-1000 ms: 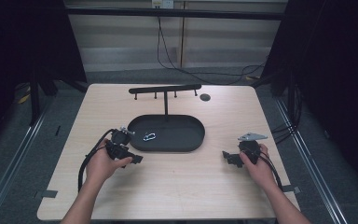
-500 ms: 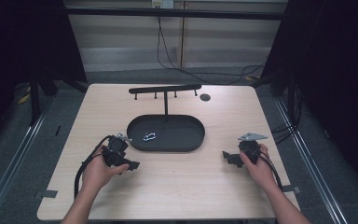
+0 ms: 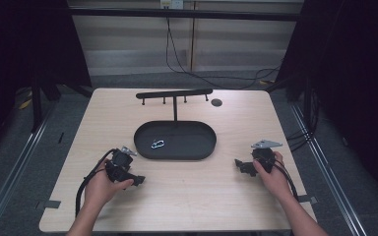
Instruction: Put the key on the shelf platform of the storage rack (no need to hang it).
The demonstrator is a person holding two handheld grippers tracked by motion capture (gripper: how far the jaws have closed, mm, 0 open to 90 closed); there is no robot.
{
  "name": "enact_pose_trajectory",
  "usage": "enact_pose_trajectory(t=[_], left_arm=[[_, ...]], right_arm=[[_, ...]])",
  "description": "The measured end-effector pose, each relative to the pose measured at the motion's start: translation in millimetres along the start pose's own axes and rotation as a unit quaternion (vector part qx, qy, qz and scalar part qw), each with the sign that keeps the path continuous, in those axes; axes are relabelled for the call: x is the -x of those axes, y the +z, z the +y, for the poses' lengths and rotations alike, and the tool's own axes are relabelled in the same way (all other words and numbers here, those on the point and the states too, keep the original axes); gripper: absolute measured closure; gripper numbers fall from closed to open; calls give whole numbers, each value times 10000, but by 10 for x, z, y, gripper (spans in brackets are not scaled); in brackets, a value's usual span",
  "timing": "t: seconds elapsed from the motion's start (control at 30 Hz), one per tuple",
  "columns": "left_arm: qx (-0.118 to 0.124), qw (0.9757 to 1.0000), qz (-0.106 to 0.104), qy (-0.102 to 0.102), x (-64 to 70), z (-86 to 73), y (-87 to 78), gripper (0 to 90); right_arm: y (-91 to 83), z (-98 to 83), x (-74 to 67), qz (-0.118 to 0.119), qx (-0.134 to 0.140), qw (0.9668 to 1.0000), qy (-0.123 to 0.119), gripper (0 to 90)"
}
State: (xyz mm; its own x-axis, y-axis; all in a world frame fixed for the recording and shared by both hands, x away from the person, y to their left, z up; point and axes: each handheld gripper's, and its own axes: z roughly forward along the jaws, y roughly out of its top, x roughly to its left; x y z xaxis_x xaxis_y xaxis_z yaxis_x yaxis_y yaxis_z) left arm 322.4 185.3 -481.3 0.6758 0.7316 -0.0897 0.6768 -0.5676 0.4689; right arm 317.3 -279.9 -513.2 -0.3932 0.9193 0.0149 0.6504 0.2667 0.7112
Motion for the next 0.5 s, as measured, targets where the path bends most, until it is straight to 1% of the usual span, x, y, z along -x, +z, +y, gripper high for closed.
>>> enact_pose_trajectory(t=[0.07,0.13,0.2,0.23,0.27,0.3,0.33,0.37,0.4,0.43,0.5], left_arm=[[-29,10000,47,32,12,-10,-6,253],[5,10000,52,85,25,-20,0,247],[34,9997,126,226,43,-40,8,238],[34,9997,126,226,43,-40,8,231],[78,9991,157,394,57,-58,18,216],[78,9991,157,394,57,-58,18,196],[154,9989,149,414,66,-83,24,183],[154,9989,149,414,66,-83,24,178],[244,9986,115,465,65,-113,27,169],[244,9986,115,465,65,-113,27,158],[409,9979,73,491,66,-156,34,146]], right_arm=[[1,0,1,3,5,10000,-8,113],[1,0,1,3,7,10000,-11,113],[0,0,0,0,-2,10000,3,113],[1,0,1,4,6,10000,-10,113],[1,0,1,3,7,10000,-12,113],[1,0,1,3,7,10000,-12,113],[1,0,1,3,4,10000,-8,113],[1,0,1,3,4,10000,-8,113],[0,0,-1,-1,-3,10000,3,113],[0,0,-1,-1,-3,10000,3,113],[0,0,0,0,0,10000,0,113]])
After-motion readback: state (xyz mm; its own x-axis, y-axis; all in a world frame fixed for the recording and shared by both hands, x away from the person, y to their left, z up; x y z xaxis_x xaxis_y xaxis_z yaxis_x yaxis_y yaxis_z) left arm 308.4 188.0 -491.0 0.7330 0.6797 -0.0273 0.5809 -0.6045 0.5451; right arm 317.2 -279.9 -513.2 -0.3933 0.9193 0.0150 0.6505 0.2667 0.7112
